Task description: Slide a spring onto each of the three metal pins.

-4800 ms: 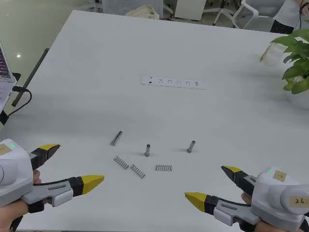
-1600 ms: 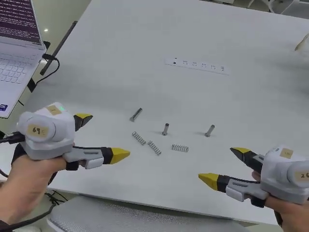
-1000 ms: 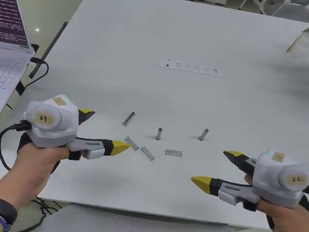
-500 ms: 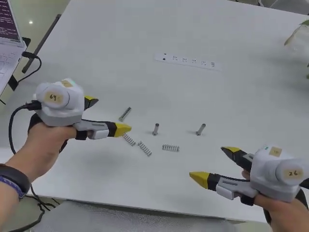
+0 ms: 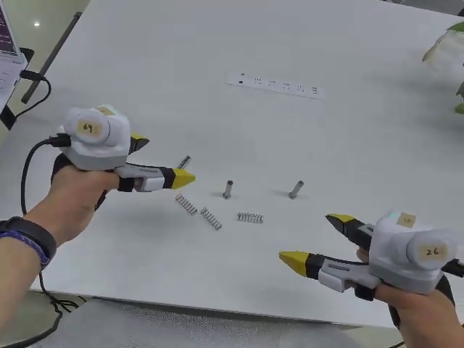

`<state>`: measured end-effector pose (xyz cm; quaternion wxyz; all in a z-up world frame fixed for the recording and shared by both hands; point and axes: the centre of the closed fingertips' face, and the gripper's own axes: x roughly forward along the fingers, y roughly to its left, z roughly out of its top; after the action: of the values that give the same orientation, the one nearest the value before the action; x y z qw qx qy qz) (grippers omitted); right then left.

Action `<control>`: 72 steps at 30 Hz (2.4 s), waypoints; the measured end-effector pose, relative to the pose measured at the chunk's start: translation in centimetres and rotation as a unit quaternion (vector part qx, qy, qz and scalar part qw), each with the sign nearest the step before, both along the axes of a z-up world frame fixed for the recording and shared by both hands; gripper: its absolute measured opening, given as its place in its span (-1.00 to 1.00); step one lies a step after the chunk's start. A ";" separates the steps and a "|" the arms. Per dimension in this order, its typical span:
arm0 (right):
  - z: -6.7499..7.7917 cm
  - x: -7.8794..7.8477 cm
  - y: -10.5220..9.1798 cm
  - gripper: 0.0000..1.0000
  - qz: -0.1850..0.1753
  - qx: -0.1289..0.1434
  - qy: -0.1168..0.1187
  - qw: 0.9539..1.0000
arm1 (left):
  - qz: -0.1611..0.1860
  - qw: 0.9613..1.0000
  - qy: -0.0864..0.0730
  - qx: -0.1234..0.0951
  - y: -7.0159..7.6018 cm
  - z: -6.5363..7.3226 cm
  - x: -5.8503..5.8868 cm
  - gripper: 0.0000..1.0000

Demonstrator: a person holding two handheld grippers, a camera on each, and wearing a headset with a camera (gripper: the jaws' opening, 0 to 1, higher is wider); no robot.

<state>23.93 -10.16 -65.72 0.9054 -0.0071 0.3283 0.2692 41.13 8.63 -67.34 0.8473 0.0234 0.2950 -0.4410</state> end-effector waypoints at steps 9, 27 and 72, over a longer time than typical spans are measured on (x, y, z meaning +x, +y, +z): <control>0.2 -0.2 -0.3 0.47 -0.003 0.000 -0.001 1.000 | 0.001 1.000 0.017 0.012 -0.4 -2.2 1.4 0.48; 0.3 -1.1 -0.5 0.48 -0.009 -0.006 0.004 1.000 | 0.034 0.998 0.059 0.011 -1.9 -6.0 3.4 0.37; -0.5 -2.4 -1.7 0.44 -0.029 -0.004 0.030 0.999 | 0.052 0.989 -0.007 0.139 -3.4 -10.7 6.2 -0.84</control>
<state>21.56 -11.82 -66.21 0.9025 0.0064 0.3562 0.2418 47.33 5.20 -78.06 0.8596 0.1289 0.3486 -0.3507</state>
